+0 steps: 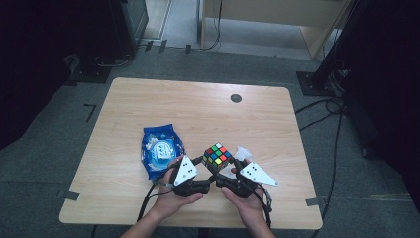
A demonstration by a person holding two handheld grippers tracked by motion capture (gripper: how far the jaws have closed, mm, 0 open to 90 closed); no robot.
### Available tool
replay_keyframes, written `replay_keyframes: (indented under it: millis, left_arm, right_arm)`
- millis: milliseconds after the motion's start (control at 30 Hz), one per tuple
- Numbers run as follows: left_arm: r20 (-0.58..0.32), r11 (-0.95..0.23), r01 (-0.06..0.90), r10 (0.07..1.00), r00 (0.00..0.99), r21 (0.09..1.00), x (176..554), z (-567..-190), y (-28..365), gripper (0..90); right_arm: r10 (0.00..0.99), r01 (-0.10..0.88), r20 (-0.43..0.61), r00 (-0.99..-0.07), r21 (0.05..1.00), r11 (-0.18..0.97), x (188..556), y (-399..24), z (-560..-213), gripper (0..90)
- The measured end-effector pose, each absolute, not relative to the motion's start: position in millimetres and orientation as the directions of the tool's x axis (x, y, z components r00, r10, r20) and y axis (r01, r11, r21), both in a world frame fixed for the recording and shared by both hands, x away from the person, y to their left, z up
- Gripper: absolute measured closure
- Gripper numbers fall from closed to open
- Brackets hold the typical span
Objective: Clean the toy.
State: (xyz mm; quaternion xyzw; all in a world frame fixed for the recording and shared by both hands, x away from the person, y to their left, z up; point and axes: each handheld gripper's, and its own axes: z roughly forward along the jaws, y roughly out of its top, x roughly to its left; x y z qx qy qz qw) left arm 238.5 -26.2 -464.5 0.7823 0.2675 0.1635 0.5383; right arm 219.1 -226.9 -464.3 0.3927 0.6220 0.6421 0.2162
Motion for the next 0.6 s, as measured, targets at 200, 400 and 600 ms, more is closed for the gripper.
replay_keyframes:
  millis: [200,400,600]
  left_arm:
    - [-0.03,-0.266,0.236,0.603,0.797,0.935,237.3,-466.9,-26.2,28.0]
    - [-0.011,-0.257,0.208,0.604,0.797,0.944,234.8,-465.4,-27.2,30.6]
    - [0.049,-0.298,0.166,0.601,0.798,0.94,234.1,-467.9,-26.1,32.9]
  right_arm:
    - [0.767,0.219,0.247,-0.593,0.965,-0.141,219.1,-226.3,-465.7,35.0]
    - [0.753,0.253,0.281,-0.595,0.955,-0.157,219.2,-224.3,-469.0,34.9]
    - [0.742,0.282,0.305,-0.597,0.946,-0.162,220.3,-222.0,-471.5,34.9]
